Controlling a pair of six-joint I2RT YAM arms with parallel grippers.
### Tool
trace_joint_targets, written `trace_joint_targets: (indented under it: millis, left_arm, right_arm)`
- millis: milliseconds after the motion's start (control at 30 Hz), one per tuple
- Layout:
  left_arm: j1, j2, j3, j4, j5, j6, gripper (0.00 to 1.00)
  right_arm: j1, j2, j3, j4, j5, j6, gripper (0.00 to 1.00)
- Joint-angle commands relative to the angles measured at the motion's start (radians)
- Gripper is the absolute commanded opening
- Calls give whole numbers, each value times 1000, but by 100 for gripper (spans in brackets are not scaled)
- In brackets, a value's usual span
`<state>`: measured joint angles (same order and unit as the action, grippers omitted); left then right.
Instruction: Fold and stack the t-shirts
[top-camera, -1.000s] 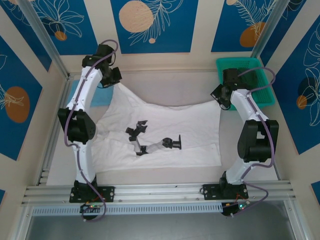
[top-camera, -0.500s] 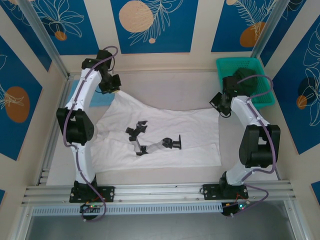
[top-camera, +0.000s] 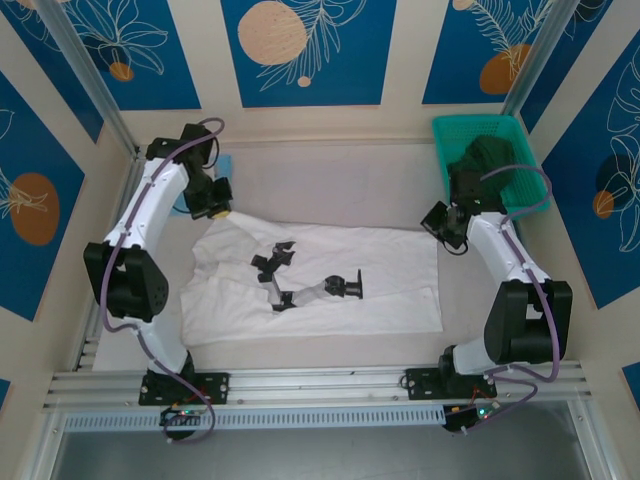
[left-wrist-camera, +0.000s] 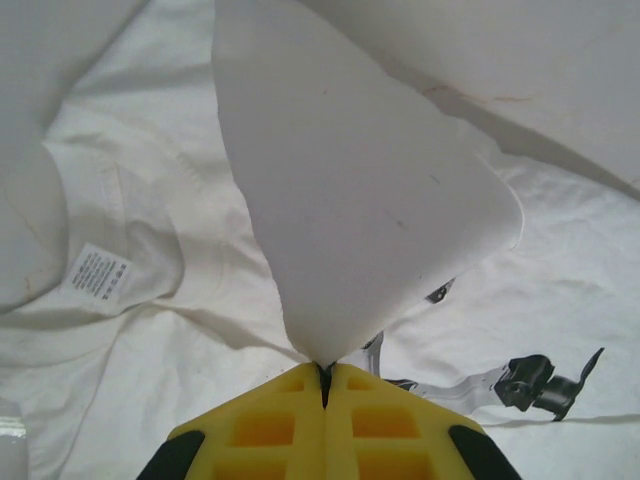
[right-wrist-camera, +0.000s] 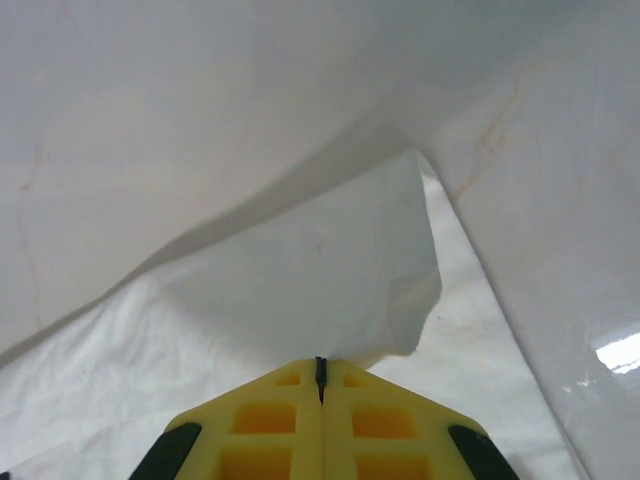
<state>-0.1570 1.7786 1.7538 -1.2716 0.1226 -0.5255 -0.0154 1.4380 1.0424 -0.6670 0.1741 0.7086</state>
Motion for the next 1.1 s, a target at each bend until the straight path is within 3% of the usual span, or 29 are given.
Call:
trace_joint_targets:
  millis: [0,433,700,900,1067]
  left_arm:
    - [31,-44,-51,-54,-7,-27,0]
    - [78,-92,-149,-121,36,-68,0]
    - [144,-71,-107,-128,170,-86,0]
    - [148,-15,-11,-122,255,-114,1]
    - [148,-42,-48,-143,306,-113,4]
  right_arm:
    - [-6,-24,-40,-19,-26,-14,0]
    - [-6,9,-71,-42,-1,-34,0]
    - [-9,32,-52,-53,12,-50,0]
    - [-14,82,5,-95,7,-64,0]
    - [-14,109,28,-123,15,-90,0]
